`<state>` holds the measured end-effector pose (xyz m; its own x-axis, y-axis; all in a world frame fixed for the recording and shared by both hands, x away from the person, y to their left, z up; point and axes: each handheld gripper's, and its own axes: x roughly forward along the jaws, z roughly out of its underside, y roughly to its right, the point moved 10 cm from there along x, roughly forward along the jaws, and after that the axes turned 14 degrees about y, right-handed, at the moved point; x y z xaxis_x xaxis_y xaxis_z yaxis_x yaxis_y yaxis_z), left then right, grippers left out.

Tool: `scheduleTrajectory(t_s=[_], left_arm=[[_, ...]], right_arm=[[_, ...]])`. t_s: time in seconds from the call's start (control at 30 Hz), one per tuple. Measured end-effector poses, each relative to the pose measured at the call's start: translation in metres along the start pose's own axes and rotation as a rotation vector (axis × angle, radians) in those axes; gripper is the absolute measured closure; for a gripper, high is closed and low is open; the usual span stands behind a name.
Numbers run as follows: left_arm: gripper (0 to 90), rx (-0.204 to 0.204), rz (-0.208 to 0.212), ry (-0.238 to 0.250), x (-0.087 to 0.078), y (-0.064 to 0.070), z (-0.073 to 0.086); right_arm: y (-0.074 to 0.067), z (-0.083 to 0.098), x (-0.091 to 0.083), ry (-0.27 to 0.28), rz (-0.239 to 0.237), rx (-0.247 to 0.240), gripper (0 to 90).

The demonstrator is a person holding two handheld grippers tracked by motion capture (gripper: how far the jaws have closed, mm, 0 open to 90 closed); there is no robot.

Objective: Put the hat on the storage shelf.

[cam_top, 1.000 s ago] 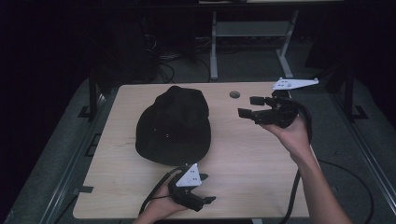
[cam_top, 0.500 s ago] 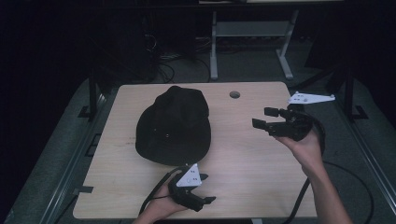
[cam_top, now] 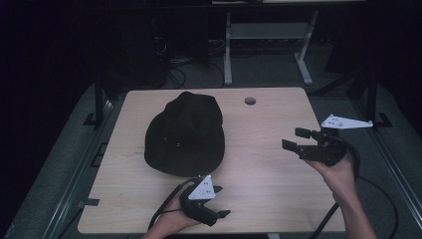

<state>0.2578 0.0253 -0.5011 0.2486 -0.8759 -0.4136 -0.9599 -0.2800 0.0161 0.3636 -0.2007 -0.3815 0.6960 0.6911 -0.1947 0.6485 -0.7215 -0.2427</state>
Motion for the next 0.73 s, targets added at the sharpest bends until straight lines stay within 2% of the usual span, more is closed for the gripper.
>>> scheduleTrajectory(t_s=[0.43,0.53,0.73], left_arm=[[25.7,0.002,0.003,0.004,0.002,0.001,-0.001],[25.7,0.002,0.005,0.007,0.002,0.002,-0.001],[25.7,-0.002,0.014,0.003,0.004,0.005,-0.001]], right_arm=[[0.011,0.029,-0.023,0.011,0.041,0.026,22.2],[0.011,0.032,-0.025,0.006,0.047,0.022,21.6],[0.004,0.041,-0.039,0.051,0.068,-0.017,20.7]])
